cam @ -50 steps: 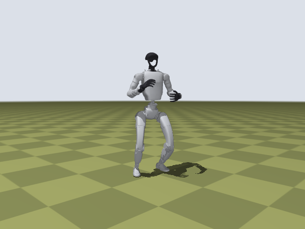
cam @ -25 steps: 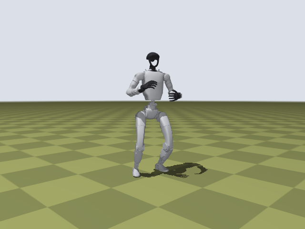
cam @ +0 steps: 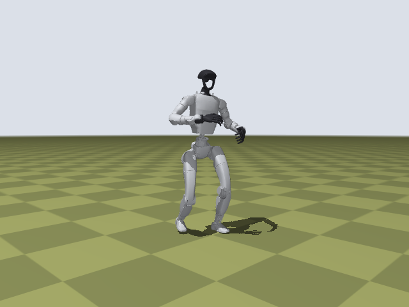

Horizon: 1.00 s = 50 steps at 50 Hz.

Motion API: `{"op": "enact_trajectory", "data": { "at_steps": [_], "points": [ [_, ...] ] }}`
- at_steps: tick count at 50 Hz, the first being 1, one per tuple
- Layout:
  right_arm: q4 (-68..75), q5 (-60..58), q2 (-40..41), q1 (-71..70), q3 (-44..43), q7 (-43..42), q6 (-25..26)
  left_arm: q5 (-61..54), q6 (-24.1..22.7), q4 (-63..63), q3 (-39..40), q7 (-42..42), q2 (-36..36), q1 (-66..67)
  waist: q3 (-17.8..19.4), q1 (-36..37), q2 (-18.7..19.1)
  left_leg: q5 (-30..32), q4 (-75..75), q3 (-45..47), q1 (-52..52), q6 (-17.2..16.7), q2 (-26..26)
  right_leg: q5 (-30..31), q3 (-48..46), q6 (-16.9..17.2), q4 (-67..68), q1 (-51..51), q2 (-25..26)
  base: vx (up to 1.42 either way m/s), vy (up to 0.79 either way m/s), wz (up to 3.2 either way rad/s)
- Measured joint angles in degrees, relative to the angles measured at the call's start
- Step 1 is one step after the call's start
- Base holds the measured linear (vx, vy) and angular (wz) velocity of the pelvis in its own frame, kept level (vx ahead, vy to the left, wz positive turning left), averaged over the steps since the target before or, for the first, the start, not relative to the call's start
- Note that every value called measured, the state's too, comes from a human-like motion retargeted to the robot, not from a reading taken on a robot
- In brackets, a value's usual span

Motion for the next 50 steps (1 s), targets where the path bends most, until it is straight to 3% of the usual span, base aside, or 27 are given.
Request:
{"op": "enact_trajectory", "data": {
  "at_steps": [3,5,8,11,13,18,25,30,33,35,39,42,45,48,50],
  "points": [
    [0.22,0.96,-2.82,1.25,1.59,2.61,0.03,0.39,-0.02,-0.93,-0.51,-0.34,-0.22,-0.66,0.68,1.08,-0.05,2.2,1.52,-0.3,-3.51,-1.91,1.46,-2.01,-3.16,-2.19,-3.42,-0.7,0.46,-0.24,-0.13,-0.12],
    [0.32,2.25,-5.11,2.31,1.24,4.48,0.05,0.3,0.27,-2.0,-0.99,-1.34,-1.23,-1.85,-0.07,2.0,1.85,3.57,-0.29,-1.29,-5.85,-3.97,2.98,-0.62,-5.16,-3.44,-9.04,-1.42,3.78,-0.2,-0.13,-0.35],
    [1.32,3.14,-6.45,5.92,0.02,5.34,0.43,0.0,0.55,-3.47,-2.34,-2.5,-3.13,-2.68,-0.08,2.32,4.5,1.07,2.93,-0.15,-8.73,-5.41,3.23,1.48,-6.57,-3.61,-12.18,-2.77,6.92,-0.16,-0.09,-0.46],
    [3.14,3.32,-6.41,9.77,-1.55,5.53,1.1,-0.65,0.79,-4.65,-3.33,-3.77,-4.93,-3.23,-0.12,1.28,6.71,-1.1,9.5,0.64,-10.89,-5.61,5.04,2.41,-7.04,-3.29,-11.47,-4.93,8.5,-0.11,-0.08,-0.4],
    [4.07,3.04,-6.59,13.22,-4.41,5.71,1.41,-1.89,1.3,-5.26,-3.98,-4.56,-6.06,-4.57,-1.03,2.83,9.31,-3.66,12.32,0.55,-10.85,-5.88,8.09,4.7,-7.18,-3.68,-17.65,-3.42,13.06,0.06,-0.08,-1.08],
    [6.8,1.51,-5.55,18.47,-8.38,5.79,2.29,-3.8,1.62,-5.98,-3.89,-4.32,-7.88,-6.28,-1.82,4.06,14.07,-7.33,19.25,0.43,-10.9,-5.95,12.53,6.76,-6.84,-4.59,-20.72,-3.79,19.04,0.06,-0.05,-1.01],
    [9.24,-0.47,-3.94,18.64,-10.19,5.04,3.59,-6.96,1.61,-3.99,-0.57,-1.36,-9.92,-6.17,-2.17,5.82,16.34,-10.1,23.83,0.99,-10.95,-3.78,14.19,5.2,-3.48,-5.56,-19.97,-3.78,22.9,0.14,0.03,-0.78],
    [9.87,-0.47,-1.79,14.09,-8.66,2.16,4.15,-9.7,1.15,-1.54,3.18,2.12,-10.92,-3.17,-0.48,5.42,14.18,-12.09,21.86,2.93,-6.81,-0.67,9.87,1.04,0.36,-5.52,-16.42,-1.23,21.27,0.19,0.13,-0.34],
    [9.34,-0.95,-0.36,13.83,-8.82,0.87,3.79,-10.51,1.06,-1.15,4.59,3.41,-11.59,-1.22,-0.33,4.48,13.47,-14.81,23.55,4.18,-4.92,1.83,8.33,-1.84,0.87,-5.37,-6.74,-2.78,19.33,0.18,0.17,0.11],
    [9.2,-1.22,0.34,14.27,-8.87,0.37,3.46,-10.57,0.58,-1.91,5.23,4.24,-11.64,-1.16,0.33,2.56,12.73,-17.7,24.84,6.29,-2.57,4.07,7.11,-1.53,0.32,-5.15,2.79,-4.44,16.12,0.25,0.18,0.72],
    [10.78,-0.57,2.0,15.76,-9.27,0.94,2.32,-10.08,-0.97,-6.07,4.07,6.26,-10.48,-8.32,4.82,-6.66,6.96,-20.4,20.05,10.34,6.15,6.81,-3.58,-1.29,4.73,-4.2,24.23,-12.8,6.37,0.38,0.16,1.41],
    [12.59,0.23,1.36,18.55,-9.51,3.03,1.81,-11.5,-2.02,-9.5,0.47,5.56,-10.13,-15.06,5.31,-10.11,7.36,-17.56,12.85,9.06,13.02,4.18,-5.65,1.68,5.05,-3.66,20.93,-16.67,6.88,0.66,0.09,0.7],
    [13.84,1.3,-0.59,21.86,-9.46,4.51,2.11,-14.74,-3.67,-12.81,-3.74,3.56,-10.53,-18.6,4.1,-10.12,10.72,-8.31,8.36,4.22,18.01,-2.39,-3.78,8.34,3.96,-1.88,3.78,-16.36,13.98,0.79,0.02,-0.02],
    [13.74,2.6,-2.21,24.43,-9.93,4.63,2.17,-18.14,-5.25,-15.11,-6.76,1.68,-10.84,-18.65,1.37,-6.86,14.13,-0.82,13.33,1.25,16.41,-7.0,1.53,15.35,1.9,-0.94,-11.83,-14.2,21.42,0.73,-0.01,-0.3],
    [13.28,3.47,-2.23,24.79,-10.0,3.82,2.09,-19.82,-5.6,-15.85,-7.33,1.69,-11.14,-17.25,0.63,-4.76,14.41,0.9,21.73,0.51,14.12,-7.77,3.64,15.75,1.15,-1.76,-10.73,-14.55,23.53,0.65,-0.01,-0.12]
  ]
}}
